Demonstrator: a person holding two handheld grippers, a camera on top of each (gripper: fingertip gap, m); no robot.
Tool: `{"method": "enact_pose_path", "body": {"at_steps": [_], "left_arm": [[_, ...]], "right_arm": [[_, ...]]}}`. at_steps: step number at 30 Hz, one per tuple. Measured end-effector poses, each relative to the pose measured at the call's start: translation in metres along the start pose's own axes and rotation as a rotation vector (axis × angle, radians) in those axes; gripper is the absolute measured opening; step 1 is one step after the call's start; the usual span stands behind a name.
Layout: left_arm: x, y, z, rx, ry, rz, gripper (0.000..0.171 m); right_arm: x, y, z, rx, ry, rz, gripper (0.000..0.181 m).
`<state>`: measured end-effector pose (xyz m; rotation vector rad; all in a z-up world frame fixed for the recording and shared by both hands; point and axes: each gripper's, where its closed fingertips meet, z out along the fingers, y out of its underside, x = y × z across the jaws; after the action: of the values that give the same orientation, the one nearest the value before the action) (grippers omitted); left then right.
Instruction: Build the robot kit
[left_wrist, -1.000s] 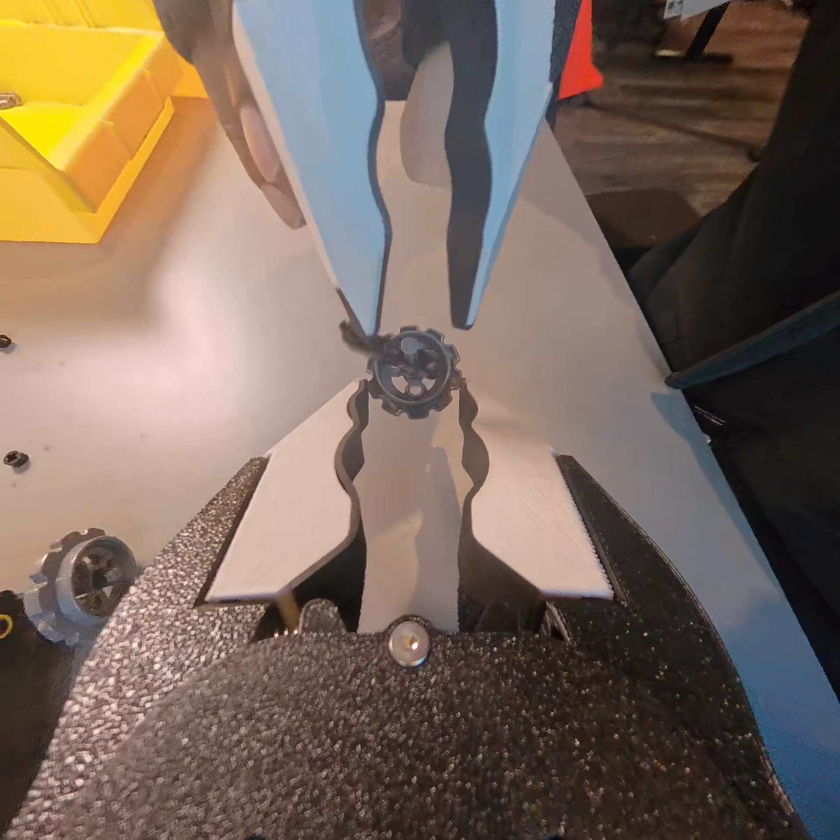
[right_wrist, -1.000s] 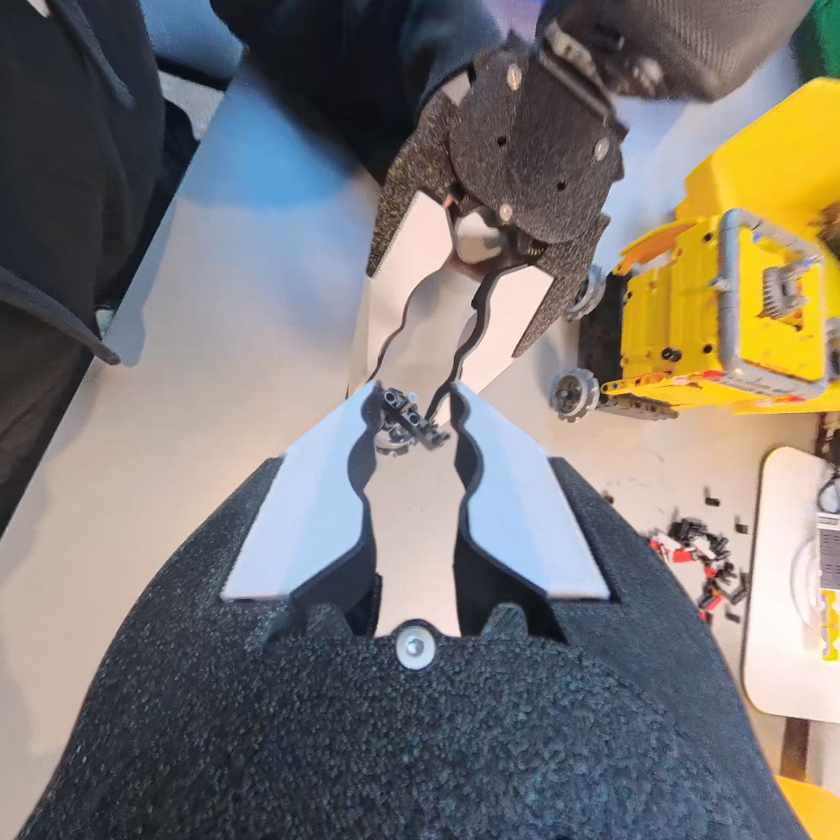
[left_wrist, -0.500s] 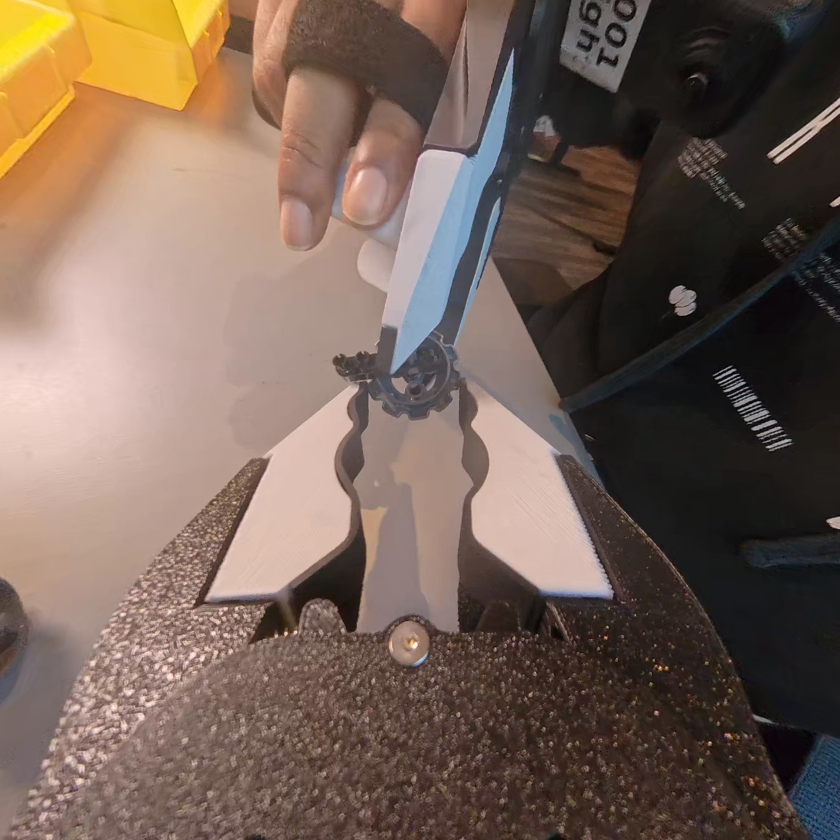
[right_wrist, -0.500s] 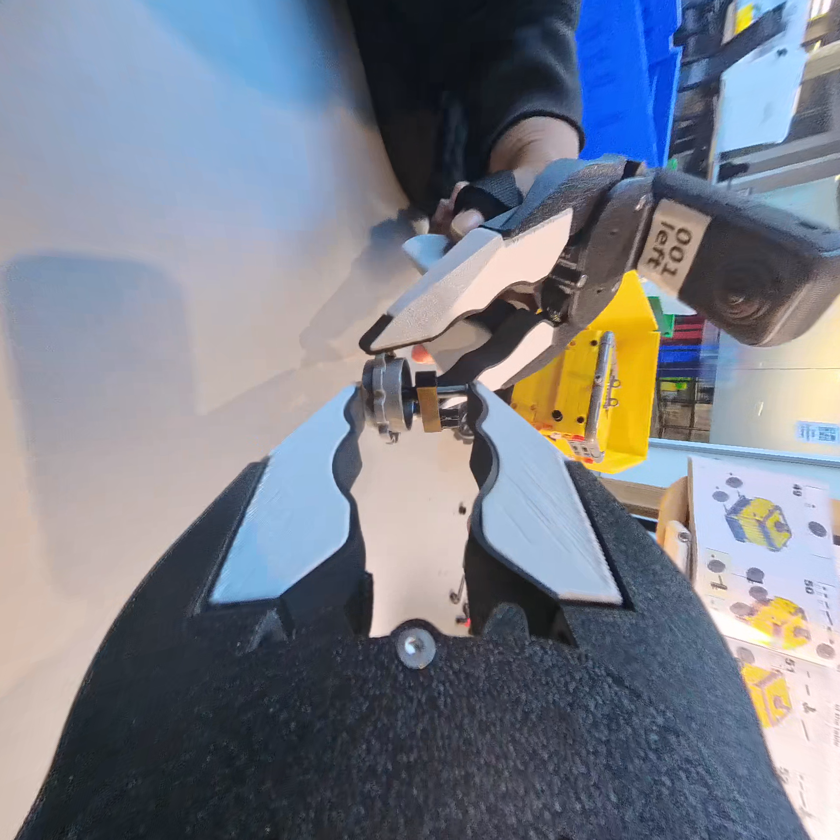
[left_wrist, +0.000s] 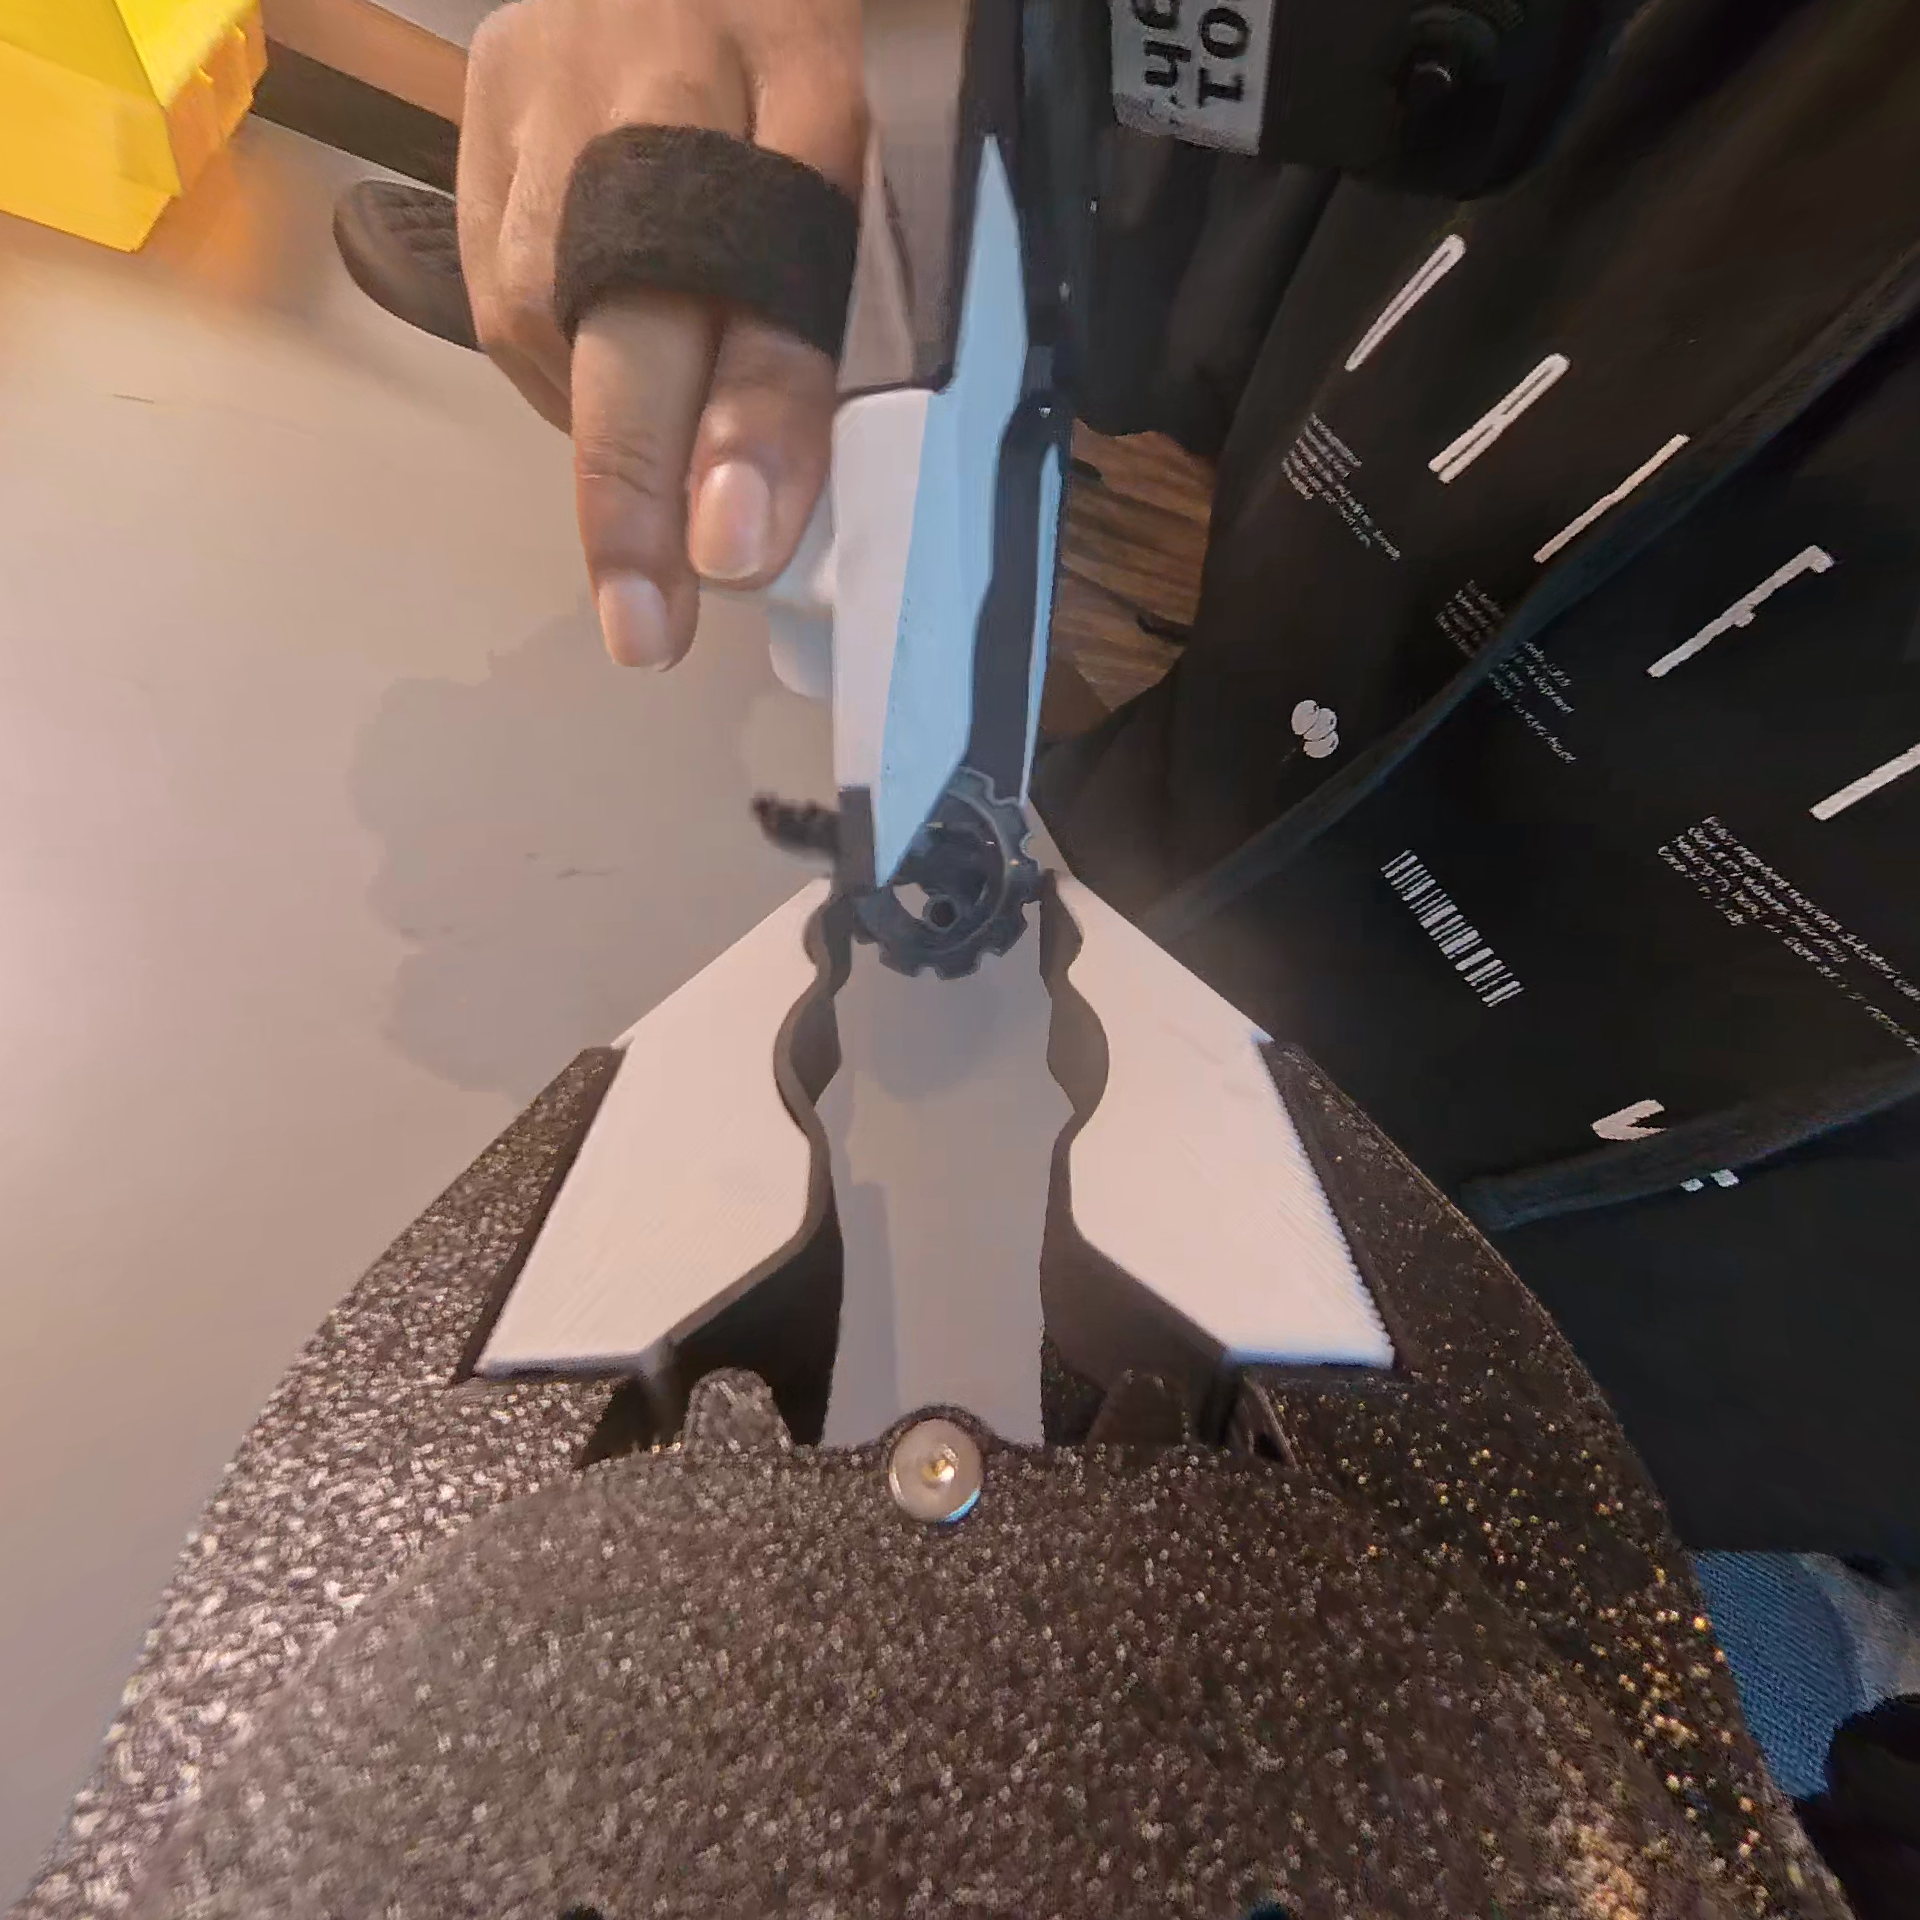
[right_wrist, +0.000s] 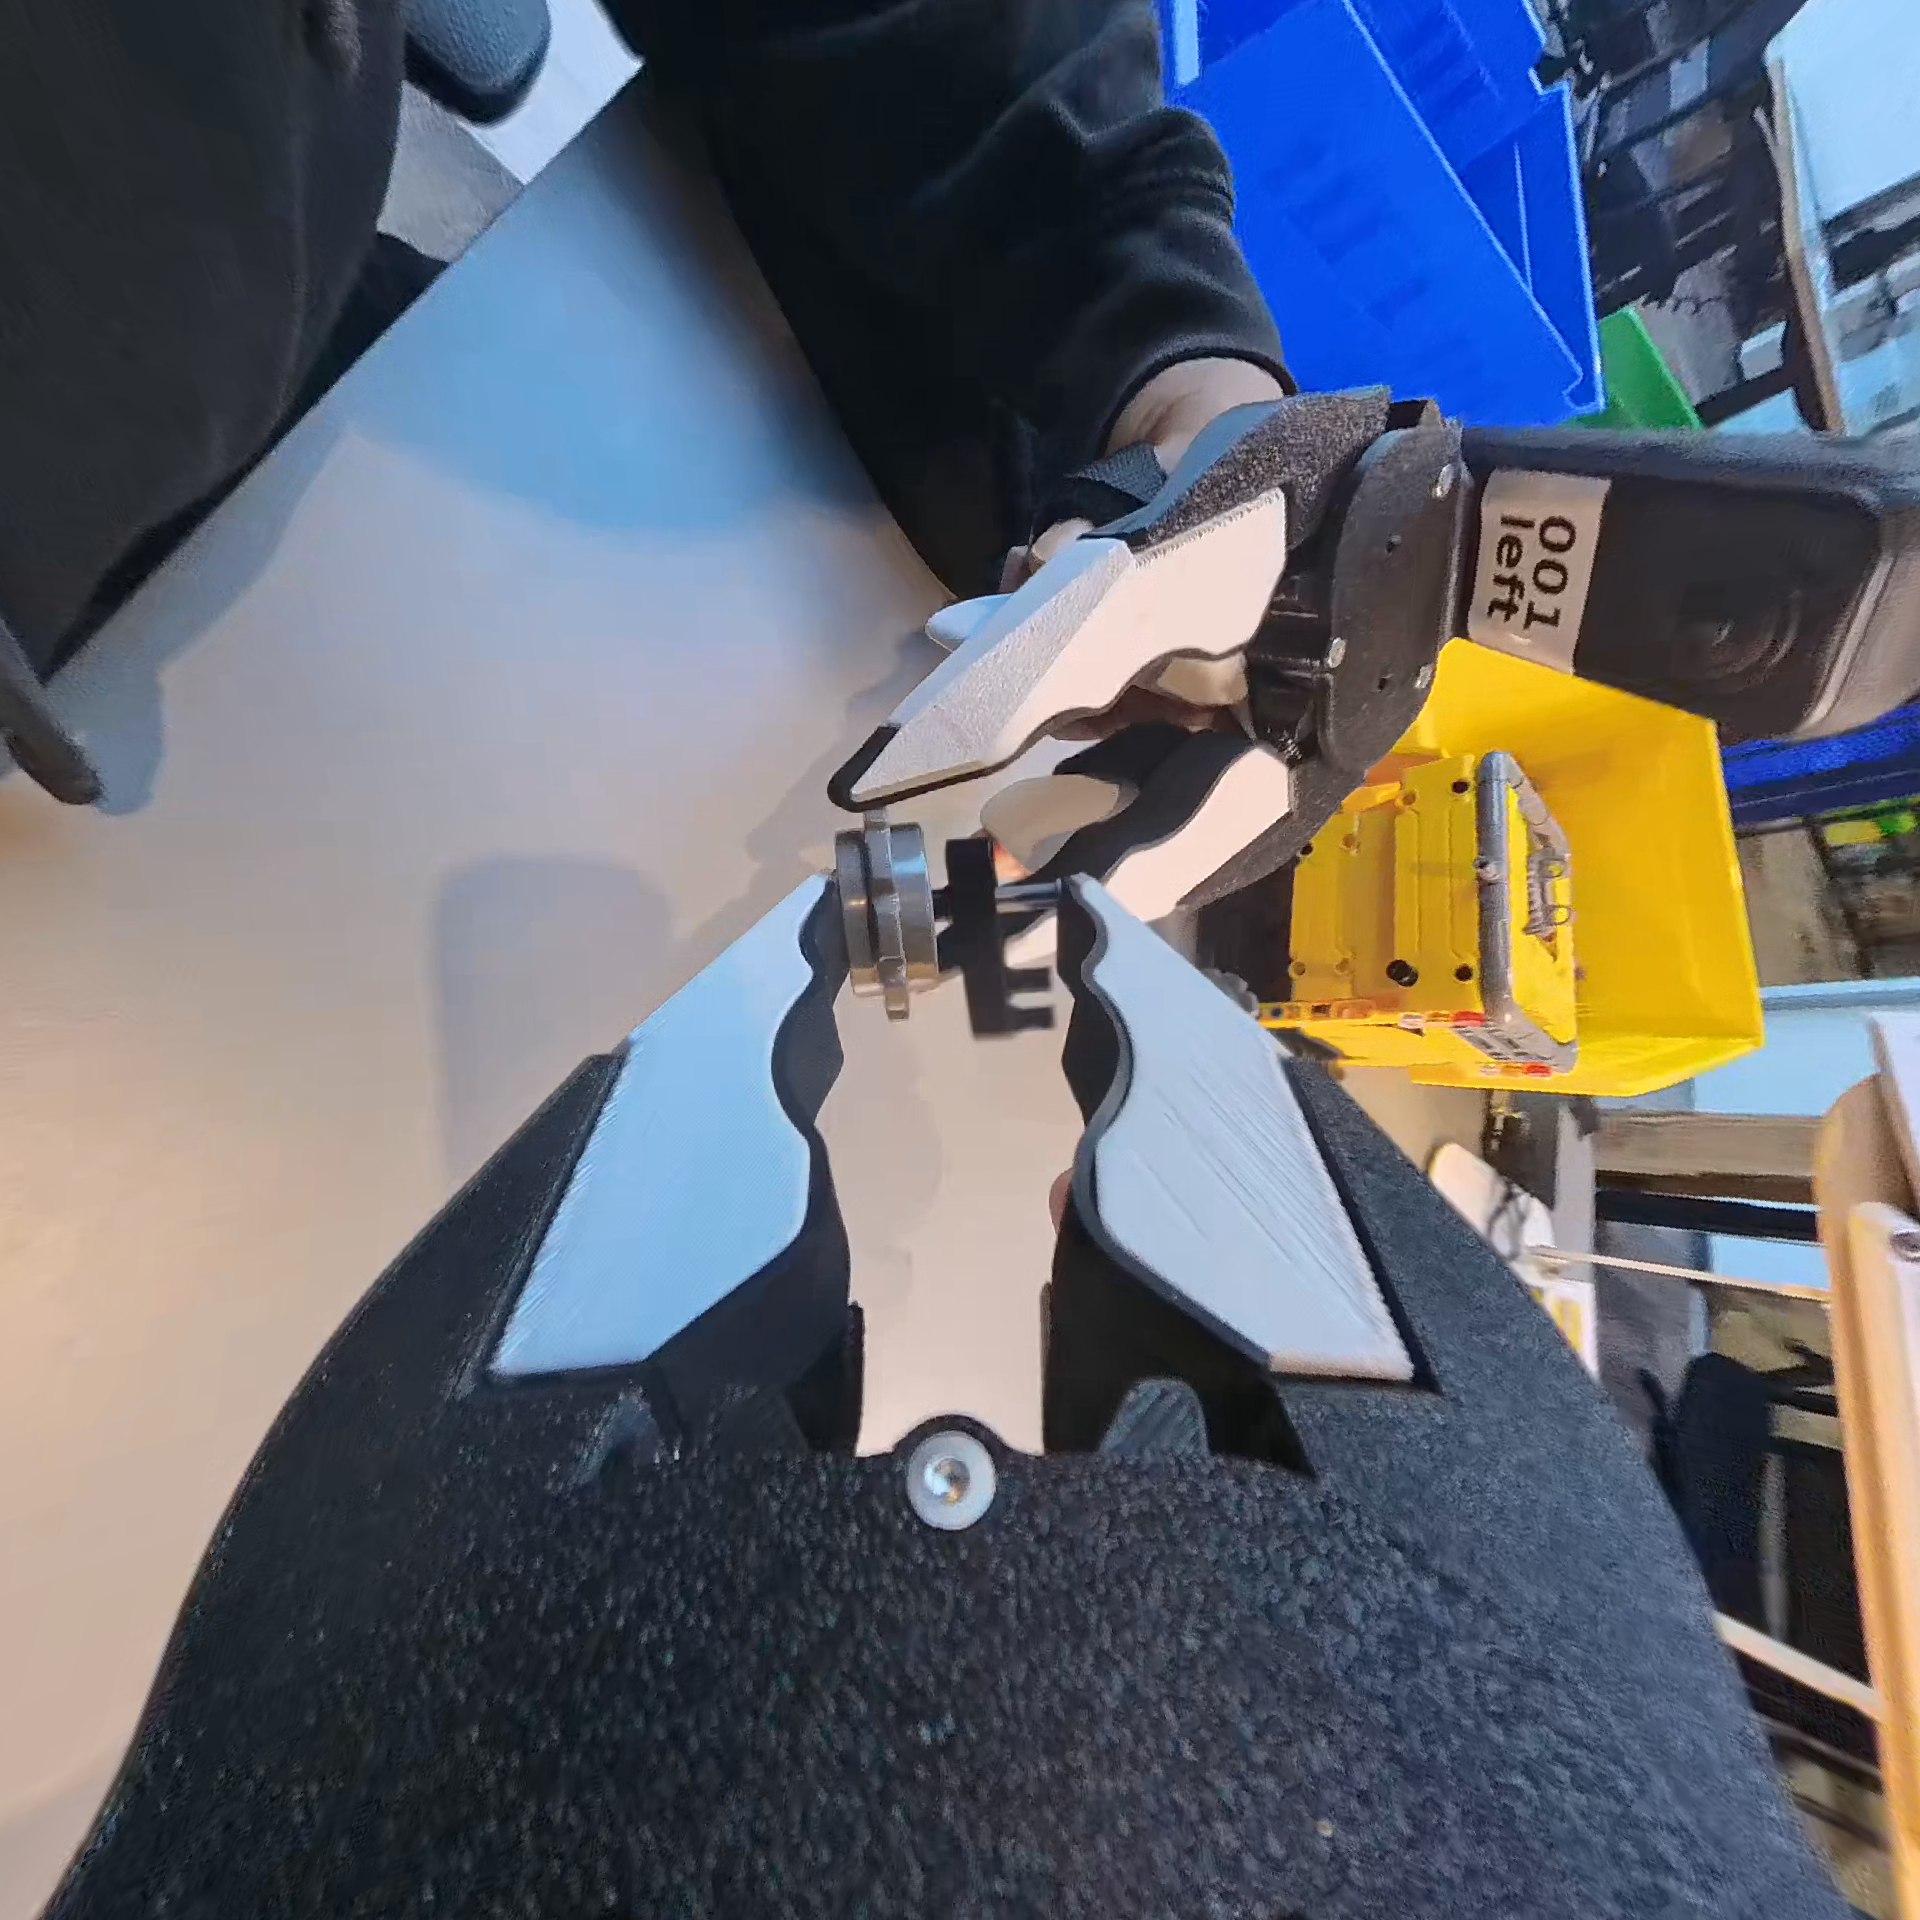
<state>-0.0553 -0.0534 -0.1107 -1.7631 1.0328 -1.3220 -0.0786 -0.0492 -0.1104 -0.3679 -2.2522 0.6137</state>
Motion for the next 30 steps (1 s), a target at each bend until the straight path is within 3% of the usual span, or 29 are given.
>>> {"method": "enact_pose_path", "body": {"at_steps": [8,14,22,27,30], "left_arm": [[-0.006,-0.020,-0.014,0.111,-0.134,0.086,0.040],[-0.014,-0.044,-0.029,0.191,-0.346,0.269,0.028],[-0.007,-0.050,-0.026,0.244,-0.291,0.254,0.013],[-0.002,-0.061,-0.030,0.322,-0.243,0.185,0.013],[-0.003,-0.063,-0.031,0.345,-0.222,0.136,0.012]], "right_arm": [[0.028,0.005,-0.016,0.179,0.070,0.381,0.041],[0.050,0.011,-0.031,0.459,0.018,0.947,0.042],[0.048,0.002,-0.030,0.566,-0.020,1.024,0.044],[0.049,-0.004,-0.032,0.592,-0.037,1.013,0.051],[0.054,-0.003,-0.032,0.594,-0.009,1.010,0.045]]}}
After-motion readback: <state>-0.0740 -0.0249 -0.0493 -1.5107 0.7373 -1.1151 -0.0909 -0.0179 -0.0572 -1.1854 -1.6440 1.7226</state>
